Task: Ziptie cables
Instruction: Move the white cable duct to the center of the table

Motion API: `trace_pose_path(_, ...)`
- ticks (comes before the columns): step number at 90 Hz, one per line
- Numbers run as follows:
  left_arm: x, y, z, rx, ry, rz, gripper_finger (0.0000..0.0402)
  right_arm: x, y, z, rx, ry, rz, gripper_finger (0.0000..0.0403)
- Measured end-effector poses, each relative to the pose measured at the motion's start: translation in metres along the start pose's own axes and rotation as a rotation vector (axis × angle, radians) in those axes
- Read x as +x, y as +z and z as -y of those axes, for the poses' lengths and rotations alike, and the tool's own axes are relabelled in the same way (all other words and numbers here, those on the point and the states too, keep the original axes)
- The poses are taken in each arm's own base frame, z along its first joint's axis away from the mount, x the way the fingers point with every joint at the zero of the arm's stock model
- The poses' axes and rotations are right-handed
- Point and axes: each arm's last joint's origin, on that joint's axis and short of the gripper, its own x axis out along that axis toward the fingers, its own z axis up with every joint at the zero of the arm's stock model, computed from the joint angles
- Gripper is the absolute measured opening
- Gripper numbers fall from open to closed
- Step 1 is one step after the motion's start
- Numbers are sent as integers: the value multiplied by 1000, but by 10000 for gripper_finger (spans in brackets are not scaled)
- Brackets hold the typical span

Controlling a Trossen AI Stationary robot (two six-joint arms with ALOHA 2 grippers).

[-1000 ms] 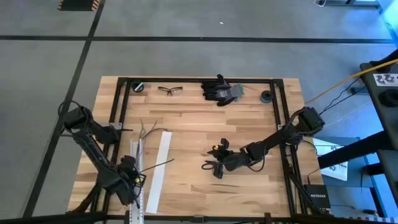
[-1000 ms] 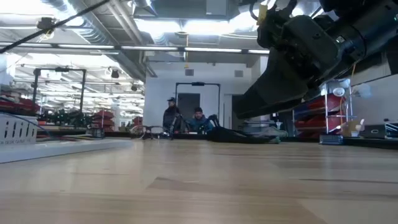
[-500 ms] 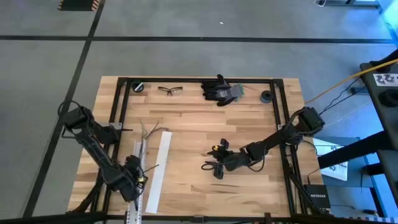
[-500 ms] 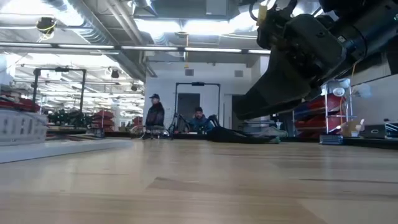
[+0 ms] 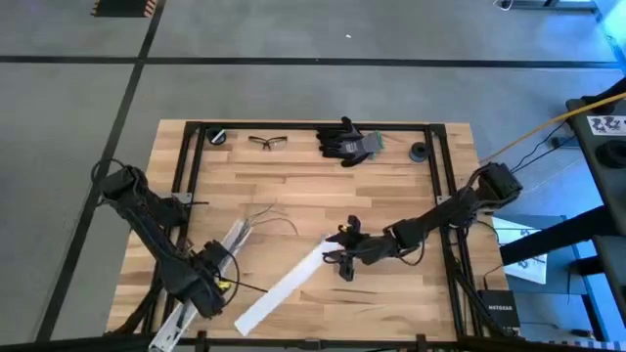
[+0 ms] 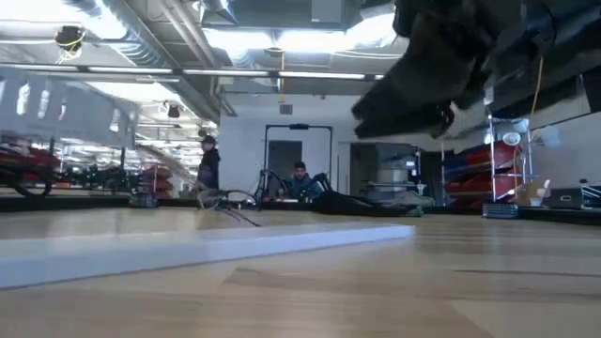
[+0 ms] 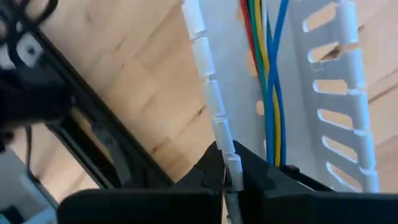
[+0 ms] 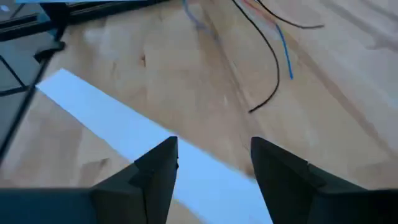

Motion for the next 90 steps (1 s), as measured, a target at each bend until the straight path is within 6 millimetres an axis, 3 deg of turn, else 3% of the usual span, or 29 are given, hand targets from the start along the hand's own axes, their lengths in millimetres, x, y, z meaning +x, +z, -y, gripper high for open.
trace_pose_path(15,-2,25,4,171,-30,45,0,-25,11,-7,-27,36,4,189)
trace_pose_path(41,31,88,4,529,-28,178,0,-62,16,-9,-94,52,-52,189)
trace_pose_path(56,51,122,3,660,-79,245,1,-65,11,-9,-69,43,-95,189)
trace_pose_path(69,70,150,-5,669,-109,306,1,-65,5,-5,-84,14,-160,189)
trace_pose_path(90,98,171,-13,675,-193,346,0,-68,5,4,-178,-100,-148,189)
